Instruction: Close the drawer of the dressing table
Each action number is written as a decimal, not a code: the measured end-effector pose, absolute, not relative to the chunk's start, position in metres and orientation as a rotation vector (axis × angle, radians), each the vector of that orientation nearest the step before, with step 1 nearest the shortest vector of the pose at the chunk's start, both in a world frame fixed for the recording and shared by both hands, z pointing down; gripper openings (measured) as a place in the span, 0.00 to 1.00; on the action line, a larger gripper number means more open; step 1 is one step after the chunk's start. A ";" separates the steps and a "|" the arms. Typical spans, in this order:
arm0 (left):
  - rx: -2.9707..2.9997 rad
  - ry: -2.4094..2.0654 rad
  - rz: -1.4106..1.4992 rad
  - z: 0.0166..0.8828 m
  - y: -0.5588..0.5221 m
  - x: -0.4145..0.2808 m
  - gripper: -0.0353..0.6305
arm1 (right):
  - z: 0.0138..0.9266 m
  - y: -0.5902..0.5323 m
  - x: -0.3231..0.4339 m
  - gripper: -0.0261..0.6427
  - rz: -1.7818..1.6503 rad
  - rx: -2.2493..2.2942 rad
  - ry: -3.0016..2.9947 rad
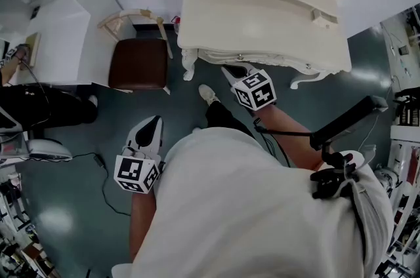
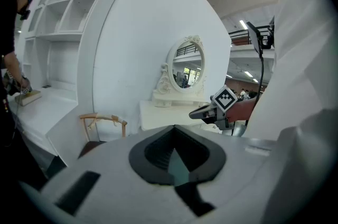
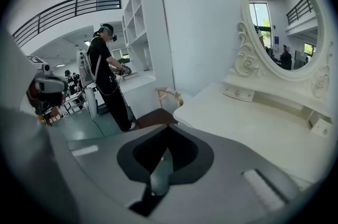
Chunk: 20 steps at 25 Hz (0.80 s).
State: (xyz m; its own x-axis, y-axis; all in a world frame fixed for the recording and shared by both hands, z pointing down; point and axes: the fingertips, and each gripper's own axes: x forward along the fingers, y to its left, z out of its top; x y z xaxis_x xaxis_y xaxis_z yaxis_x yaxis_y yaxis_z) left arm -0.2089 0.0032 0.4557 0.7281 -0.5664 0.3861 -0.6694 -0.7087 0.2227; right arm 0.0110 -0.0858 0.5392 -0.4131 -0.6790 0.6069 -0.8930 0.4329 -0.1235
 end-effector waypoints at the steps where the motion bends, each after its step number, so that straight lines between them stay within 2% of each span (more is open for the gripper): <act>1: 2.585 -0.956 0.414 0.457 0.006 -0.209 0.06 | 0.538 -0.082 0.009 0.04 0.592 1.315 -2.220; 9: 2.582 -0.922 0.425 0.466 0.023 -0.210 0.06 | 0.535 -0.053 -0.006 0.04 0.539 1.263 -2.234; 20: 2.604 -0.813 0.457 0.479 0.052 -0.185 0.06 | 0.527 0.004 0.018 0.04 0.529 1.292 -2.189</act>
State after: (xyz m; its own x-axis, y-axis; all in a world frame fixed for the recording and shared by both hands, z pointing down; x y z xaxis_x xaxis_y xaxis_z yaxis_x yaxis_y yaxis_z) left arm -0.1854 0.0521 0.4787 0.7805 -0.4737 0.4079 -0.5948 -0.7635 0.2515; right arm 0.0181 0.0042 0.5269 -0.3959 -0.6725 0.6253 -0.8837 0.4641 -0.0605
